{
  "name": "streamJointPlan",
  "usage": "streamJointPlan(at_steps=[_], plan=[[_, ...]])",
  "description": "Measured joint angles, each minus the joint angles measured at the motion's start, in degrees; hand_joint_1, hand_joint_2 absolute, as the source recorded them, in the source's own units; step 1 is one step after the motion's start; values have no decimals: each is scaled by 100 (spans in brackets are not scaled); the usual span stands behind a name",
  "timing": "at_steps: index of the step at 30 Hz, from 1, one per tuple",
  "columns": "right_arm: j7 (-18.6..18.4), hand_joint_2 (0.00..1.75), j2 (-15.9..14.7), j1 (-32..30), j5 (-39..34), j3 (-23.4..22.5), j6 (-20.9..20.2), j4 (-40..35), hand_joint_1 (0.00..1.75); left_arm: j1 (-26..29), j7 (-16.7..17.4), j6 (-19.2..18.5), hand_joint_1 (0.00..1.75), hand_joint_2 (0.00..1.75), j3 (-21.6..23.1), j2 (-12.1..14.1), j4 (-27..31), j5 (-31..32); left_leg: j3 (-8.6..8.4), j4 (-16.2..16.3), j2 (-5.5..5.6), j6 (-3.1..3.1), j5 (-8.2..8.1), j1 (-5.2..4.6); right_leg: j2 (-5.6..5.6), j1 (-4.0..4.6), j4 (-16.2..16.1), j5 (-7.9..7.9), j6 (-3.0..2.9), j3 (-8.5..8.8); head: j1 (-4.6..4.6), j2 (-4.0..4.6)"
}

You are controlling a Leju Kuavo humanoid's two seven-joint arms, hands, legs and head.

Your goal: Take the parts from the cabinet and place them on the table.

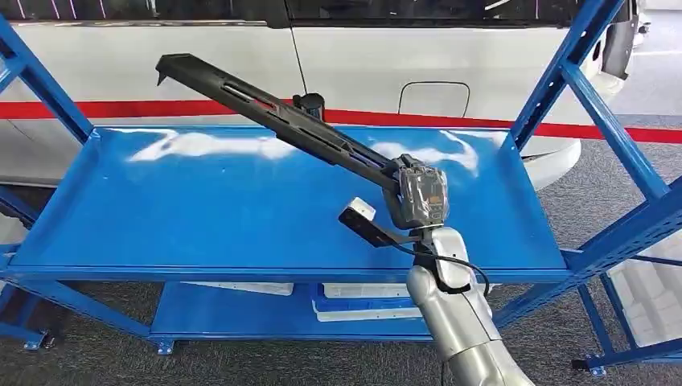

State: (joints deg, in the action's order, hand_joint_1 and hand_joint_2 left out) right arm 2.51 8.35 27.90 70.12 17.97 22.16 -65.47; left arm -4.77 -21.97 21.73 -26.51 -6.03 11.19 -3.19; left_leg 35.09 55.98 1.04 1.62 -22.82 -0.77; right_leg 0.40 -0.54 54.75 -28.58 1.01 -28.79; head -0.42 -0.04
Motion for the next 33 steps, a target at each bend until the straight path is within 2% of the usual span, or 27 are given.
streamJointPlan(at_steps=[7,22,25,26,29,30,33], plan=[[24,175,-39,-108,0,0,0,-358,175,-7,-11,0,0,0,-37,-11,0,-2,0,0,-1,-1,-1,0,0,0,0,0,0,0,0,0],[33,175,-50,-148,-2,0,0,-456,175,-11,-17,13,0,0,-70,-17,0,-2,0,0,-1,-1,-1,0,0,0,0,0,0,0,0,0],[145,175,-66,-163,-166,7,33,-511,175,-21,-171,13,0,0,-70,-17,0,46,-2,3,-1,0,0,1,0,-1,0,0,0,-6,0,0],[195,175,-96,-207,-265,29,39,-649,173,-29,-300,-92,0,175,-70,-17,4,85,-1,3,0,0,0,1,-1,-2,0,0,0,-7,0,0],[269,175,-411,-451,-641,258,-50,-1841,175,-82,-978,-934,0,175,-22,-13,57,234,20,2,15,2,1,-2,-23,-2,0,0,1,-9,0,0],[278,175,-479,-441,-700,322,-74,-2068,175,-115,-1052,-1067,0,175,-6,-9,57,269,19,2,13,2,0,-2,-20,-1,0,1,2,8,-4,0],[337,175,-724,-553,-864,426,-74,-2772,175,-228,-1084,-1161,0,175,57,-11,77,323,12,2,15,2,-1,-3,-19,-1,0,-1,2,0,2,0]])
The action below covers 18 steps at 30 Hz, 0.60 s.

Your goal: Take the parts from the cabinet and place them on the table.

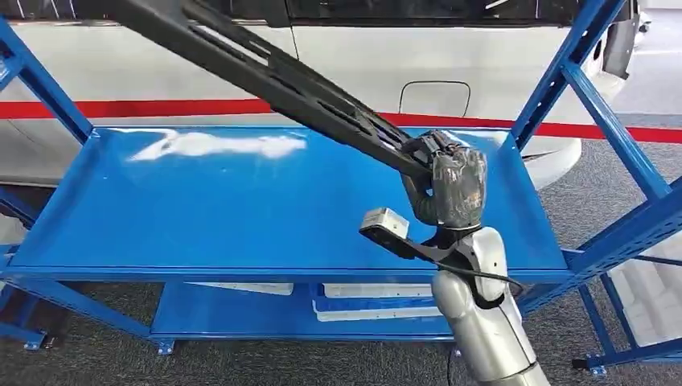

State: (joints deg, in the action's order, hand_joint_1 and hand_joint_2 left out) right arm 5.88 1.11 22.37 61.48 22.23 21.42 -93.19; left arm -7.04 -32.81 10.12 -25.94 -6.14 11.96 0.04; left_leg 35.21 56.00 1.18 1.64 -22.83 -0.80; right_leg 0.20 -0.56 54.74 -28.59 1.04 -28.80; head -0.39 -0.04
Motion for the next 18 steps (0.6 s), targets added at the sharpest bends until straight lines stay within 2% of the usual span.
streamJointPlan(at_steps=[3,4,5,6,8,9,10,11,12,13,14,15,16,18], plan=[[156,175,-205,-64,-354,98,28,-468,175,-5,82,-186,0,175,9,-20,13,-56,11,12,-7,7,-13,-13,8,-8,-11,5,7,8,-4,0],[376,175,-253,-100,-787,107,-8,-578,175,-13,281,-500,0,175,4,-20,15,-198,11,27,-5,48,-44,-34,10,-43,-21,-2,30,9,-9,0],[650,175,-290,-183,-1479,92,-68,-682,175,-7,480,-857,0,175,-44,-15,15,-341,2,39,-8,70,-58,-29,7,-43,-21,-16,50,10,-7,0],[831,175,-319,-261,-2184,85,-90,-767,175,7,549,-1061,0,175,-99,-4,15,-387,-4,50,-3,91,-74,-29,4,-45,-22,-28,68,27,-4,0],[962,175,-336,-329,-3153,48,-145,-895,175,27,599,-1169,0,175,-155,-9,15,-422,-11,54,-2,125,-55,-37,1,-54,-23,-7,107,86,-7,0],[1003,175,-349,-351,-3316,24,-157,-961,175,25,612,-1180,0,175,-168,-9,15,-422,-44,-27,-17,159,-15,-3,9,-11,1,-34,115,92,-4,0],[1040,175,-363,-401,-3342,-15,-166,-1004,175,21,621,-1182,0,175,-175,-20,15,-422,-79,-57,-37,171,6,19,-6,-53,124,-139,99,36,-9,0],[1056,175,-371,-437,-3346,-29,-173,-1048,175,18,630,-1185,0,175,-184,-17,15,-424,-78,-64,-53,201,13,33,-4,-33,485,-349,49,-127,20,0],[1058,175,-378,-470,-3355,-44,-186,-1059,175,18,647,-1185,0,175,-188,-9,15,-426,-77,-64,-64,204,13,32,-4,-35,884,-530,18,-324,28,0],[1049,175,-384,-529,-3372,-59,-195,-1059,175,18,647,-1185,0,175,-195,-9,15,-426,-65,-63,-70,204,13,28,-4,-40,1467,-754,0,-615,20,0],[1049,175,-393,-588,-3379,-68,-199,-1061,175,18,649,-1185,0,175,-210,-9,15,-426,-51,-58,-70,203,14,24,-4,-38,1855,-854,19,-815,28,0],[1049,175,-406,-628,-3383,-74,-201,-1061,175,21,651,-1185,0,175,-216,-11,15,-426,-47,-57,-70,200,16,24,-5,-42,1964,-830,61,-874,24,0],[1051,175,-413,-651,-3379,-83,-203,-1063,175,26,651,-1185,0,175,-223,-15,15,-426,-45,-51,-70,194,20,27,-5,-49,1802,-708,115,-801,24,0],[1056,175,-421,-649,-3377,-90,-208,-1098,175,19,651,-1185,0,175,-243,-31,15,-426,-29,-1,-69,170,20,49,-10,-89,781,-246,246,-296,26,0]])
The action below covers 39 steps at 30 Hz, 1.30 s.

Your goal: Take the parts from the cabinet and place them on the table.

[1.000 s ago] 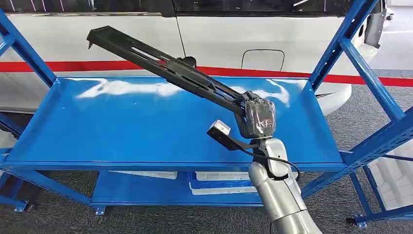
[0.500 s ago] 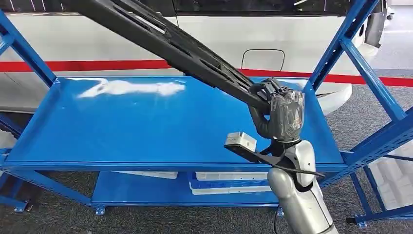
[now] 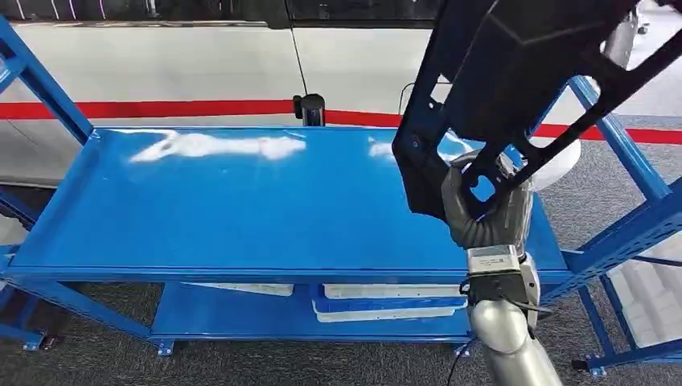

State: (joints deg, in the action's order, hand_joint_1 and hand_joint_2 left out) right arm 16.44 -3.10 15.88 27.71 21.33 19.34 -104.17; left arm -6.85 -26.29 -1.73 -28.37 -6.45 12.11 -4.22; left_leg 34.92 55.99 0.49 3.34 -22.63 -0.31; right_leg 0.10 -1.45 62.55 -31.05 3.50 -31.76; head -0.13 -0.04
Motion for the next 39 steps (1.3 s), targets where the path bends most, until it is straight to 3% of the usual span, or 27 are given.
streamJointPlan(at_steps=[1,2,4,5,6,7,8,10,11,12,14,16,17,20,21,22,24,26,27,28,29,31,32,33,36,37,39], plan=[[0,175,0,-1,0,-2,0,-13,175,-4,0,0,0,175,-4,0,0,0,18,40,6,-35,-11,-12,-9,-38,-465,133,34,234,2,0],[2,175,-2,-5,2,-2,-2,-15,175,-3,0,0,0,175,-17,15,0,0,60,88,16,-78,-17,-26,1,-5,-529,186,-27,323,18,0],[2,175,-22,-35,13,-4,-11,-26,175,-5,0,0,0,175,-17,11,0,0,105,140,35,-143,11,-46,36,36,-500,217,-143,206,12,0],[4,175,-15,-36,13,-5,-11,-33,175,0,0,0,0,175,-20,11,2,0,122,133,39,-178,36,-43,34,35,-492,227,-164,163,-16,0],[11,175,-20,-38,15,-5,-11,-35,175,4,0,0,0,175,-22,22,0,0,147,149,42,-203,51,-26,30,-49,-513,266,-228,95,-11,0],[11,175,-20,-21,13,-5,-11,-42,175,9,0,0,0,175,-24,20,0,0,219,234,31,-240,-86,1,16,-48,-512,305,-279,120,0,0],[11,175,-15,-26,9,-5,-11,-44,175,8,-2,0,0,175,-24,18,0,0,293,479,1,-289,-391,9,12,-39,-513,344,-360,79,-50,0],[31,175,-15,-34,-24,-5,-11,-44,175,1,-2,2,0,175,-26,20,0,-11,542,1327,-5,-365,-1000,52,-7,-10,-506,409,-427,-1,-55,0],[59,175,-15,-46,-57,-5,-20,-44,175,8,0,0,0,175,-35,20,0,-15,642,1722,-7,-392,-1170,74,-13,-1,-502,436,-428,-37,-61,0],[88,175,-15,-65,-92,-5,-31,-44,175,15,7,0,0,175,-44,18,0,-20,656,1937,-9,-410,-1206,94,-14,7,-500,461,-422,-70,-57,0],[136,175,-17,-95,-149,-5,-29,-44,175,20,101,37,0,175,-77,20,0,-20,307,1549,-28,-411,-957,128,-18,4,-494,502,-398,-117,-59,0],[201,175,-17,-99,-194,-5,-18,-46,175,31,260,142,0,175,-85,29,0,17,-390,505,-34,-389,-620,148,-17,1,-492,532,-352,-127,-59,0],[210,175,-17,-101,-210,-5,-18,-59,175,39,341,217,0,175,-85,28,0,59,-614,131,-25,-366,-665,132,-16,29,-487,549,-322,-145,-59,0],[223,175,-20,-108,-240,-2,-35,-61,175,128,567,396,0,175,-96,33,-7,63,-555,123,-15,-305,-615,71,-21,15,-501,634,-195,-178,-59,0],[227,175,-22,-121,-245,0,-50,-61,175,156,694,517,0,175,-118,33,-11,55,-544,108,-18,-251,-579,55,-18,16,-519,667,-145,-179,-48,0],[238,175,-30,-132,-245,0,-53,-59,175,176,806,631,0,175,-150,22,-15,57,-533,6,-40,-149,-480,119,-17,56,-467,624,-118,-236,-41,0],[265,175,-37,-151,-236,13,-90,-57,175,187,971,800,0,175,-168,11,-20,114,-417,-2,-60,-61,-385,85,-11,55,16,169,-220,-466,-2,0],[271,175,-37,-152,-221,46,-149,-26,175,200,1058,903,0,175,-170,15,-20,122,-275,4,-59,-30,-286,57,-10,53,975,-326,-275,-769,2,0],[254,175,-37,-150,-173,65,-197,0,175,206,1062,929,0,175,-186,15,-20,99,-213,10,-58,-28,-241,46,-10,56,1258,-396,-247,-821,11,0],[205,175,-35,-137,-129,98,-252,31,175,212,1062,957,0,175,-206,11,-20,65,-161,13,-57,-30,-198,37,-10,54,1286,-360,-208,-755,2,0],[123,175,-33,-118,-62,146,-315,68,175,215,1062,968,0,175,-229,-2,-22,55,-110,14,-57,-36,-159,32,-10,54,1085,-247,-162,-572,7,0],[-33,175,7,-34,90,243,-444,133,175,215,1060,995,0,175,-262,-17,-22,44,-19,36,-48,-78,-82,28,-11,58,51,76,-104,106,9,0],[-74,175,31,8,133,289,-481,157,175,214,1058,1005,0,175,-271,-24,-22,42,16,63,-48,-106,-55,28,-10,58,-457,79,-147,434,4,0],[-98,175,57,39,162,330,-496,175,175,213,1054,1008,0,175,-280,-28,-22,39,73,102,-42,-138,-28,-10,-8,105,-705,43,-170,583,2,0],[-166,175,81,76,188,378,-575,230,175,226,1051,1021,0,175,-319,-33,-22,37,95,96,-28,-226,85,-6,-10,138,-643,107,-251,406,-11,0],[-225,175,96,102,243,407,-667,265,175,237,1045,1025,0,175,-332,-15,-22,35,132,121,-9,-257,81,5,-19,-14,-677,178,-330,383,-11,0],[-332,175,153,172,332,481,-802,339,175,247,1029,1032,0,175,-347,-22,-24,31,305,540,-10,-328,-498,41,-44,10,-671,281,-441,305,-63,0]])
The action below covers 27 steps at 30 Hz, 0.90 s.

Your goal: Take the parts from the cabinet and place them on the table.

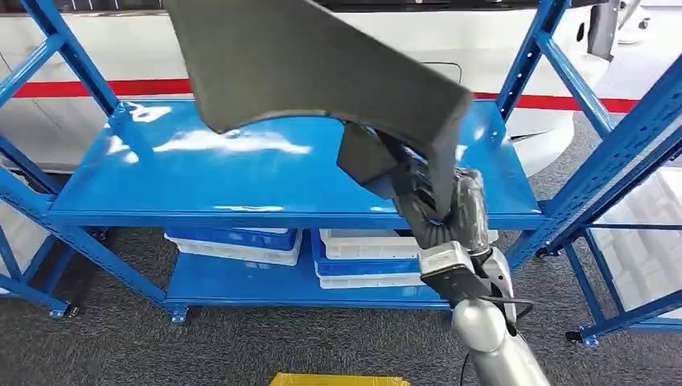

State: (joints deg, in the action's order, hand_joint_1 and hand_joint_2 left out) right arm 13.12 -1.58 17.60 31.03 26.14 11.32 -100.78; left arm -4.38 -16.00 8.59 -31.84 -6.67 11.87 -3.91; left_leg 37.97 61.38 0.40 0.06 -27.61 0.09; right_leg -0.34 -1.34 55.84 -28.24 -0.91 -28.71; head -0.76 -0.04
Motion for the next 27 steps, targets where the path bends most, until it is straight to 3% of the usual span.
streamJointPlan(at_steps=[2,3,4,5,7,8,9,10,11,12,13,14,15,16,17,18,19,20,21,22,23,24,25,27], plan=[[-79,175,40,39,73,59,-88,94,175,-1,-15,4,0,175,-9,4,0,-11,271,928,0,-82,-587,35,-2,16,13,122,-20,-136,0,0],[-110,175,50,57,110,96,-112,160,175,0,-35,-15,0,175,-15,2,0,-31,347,1303,-2,-122,-680,57,-8,19,25,169,-6,-208,-7,0],[-131,175,57,73,138,120,-134,219,175,2,-50,-26,0,175,-26,2,0,-39,301,1386,-8,-150,-602,87,-13,19,34,206,10,-263,0,0],[-140,175,70,98,153,144,-153,288,175,2,-76,-39,0,175,-46,2,0,-44,148,1245,-19,-171,-440,123,-19,14,51,238,26,-317,-7,0],[-166,175,96,164,156,179,-153,416,175,-4,-114,-81,0,175,-85,11,2,-50,-478,375,-28,-212,-91,191,-19,-14,116,282,93,-413,-5,0],[-175,175,116,205,149,186,-153,463,175,-10,-129,-92,0,175,-96,11,2,-50,-835,-155,-22,-232,-87,219,-21,-12,167,298,121,-448,-9,0],[-182,175,131,242,140,186,-158,496,175,-24,-140,-101,0,175,-101,7,2,-50,-967,-411,12,-215,-201,159,-20,20,194,327,167,-514,-20,0],[-188,175,149,271,138,195,-164,536,175,-24,-144,-101,0,175,-109,9,2,-52,-904,-373,18,-140,-156,151,-25,23,185,371,231,-521,10,0],[-188,175,153,292,136,208,-164,564,175,-21,-146,-105,0,175,-116,11,2,-52,-867,-377,16,-119,-147,132,-26,25,186,403,278,-529,6,0],[-188,175,153,301,134,225,-164,599,175,-19,-146,-107,0,175,-125,11,2,-55,-843,-363,14,-60,-114,97,-27,21,163,451,337,-538,17,0],[-188,175,151,302,134,230,-164,629,175,-11,-146,-107,0,175,-134,11,0,-66,-793,-413,4,35,-42,87,-26,47,157,494,382,-583,13,0],[-188,175,149,315,129,236,-164,665,175,-19,-155,-111,0,175,-146,0,0,-68,-739,-424,-41,138,34,102,-19,-13,262,362,360,-653,2,0],[-193,175,149,321,125,243,-164,684,175,-21,-157,-127,0,175,-147,4,0,-66,-653,-423,-28,209,87,85,-9,20,481,102,301,-819,17,0],[-190,175,147,326,123,247,-164,706,175,-20,-168,-144,0,175,-147,18,0,-66,-567,-421,-39,266,161,72,-7,7,943,-256,237,-964,61,0],[-190,175,142,328,121,247,-162,730,175,-19,-177,-168,0,175,-149,20,0,-57,-475,-417,-42,280,229,59,-1,7,1407,-514,207,-1091,70,0],[-193,175,140,327,116,247,-158,745,175,-12,-179,-188,0,175,-149,26,0,-48,-390,-413,-45,288,290,42,3,10,1787,-647,227,-1174,70,0],[-193,175,133,324,101,245,-153,761,175,-6,-190,-208,0,175,-149,28,0,-28,-306,-411,-48,288,353,26,8,16,1979,-649,276,-1167,70,0],[-195,175,127,318,94,234,-149,772,175,-7,-203,-247,0,175,-149,28,0,-15,-222,-407,-49,285,414,14,9,22,1934,-561,327,-1046,65,0],[-197,175,118,307,81,221,-142,772,175,-6,-212,-271,0,175,-149,26,0,20,-142,-403,-48,277,476,6,8,25,1655,-382,380,-804,70,0],[-197,175,110,292,64,206,-136,772,175,-5,-221,-310,0,175,-144,26,0,52,-70,-400,-45,259,539,2,8,37,1165,-215,406,-443,65,0],[-197,175,107,284,48,190,-134,772,175,-5,-229,-321,0,175,-144,28,0,83,-21,-397,-42,237,599,-1,5,55,619,-176,370,-49,74,0],[-197,175,105,278,49,164,-127,761,175,-5,-249,-337,0,175,-142,24,0,90,18,-383,-37,202,640,-25,8,100,123,-316,299,261,65,0],[-192,175,103,245,51,133,-105,750,175,-6,-293,-359,0,175,-142,24,0,87,30,-390,-48,172,705,-21,15,145,-11,-330,258,308,52,0],[-184,175,81,137,75,66,-42,724,175,5,-376,-413,0,175,-147,33,0,81,26,-424,-50,103,807,7,32,171,18,-279,198,199,52,0]])
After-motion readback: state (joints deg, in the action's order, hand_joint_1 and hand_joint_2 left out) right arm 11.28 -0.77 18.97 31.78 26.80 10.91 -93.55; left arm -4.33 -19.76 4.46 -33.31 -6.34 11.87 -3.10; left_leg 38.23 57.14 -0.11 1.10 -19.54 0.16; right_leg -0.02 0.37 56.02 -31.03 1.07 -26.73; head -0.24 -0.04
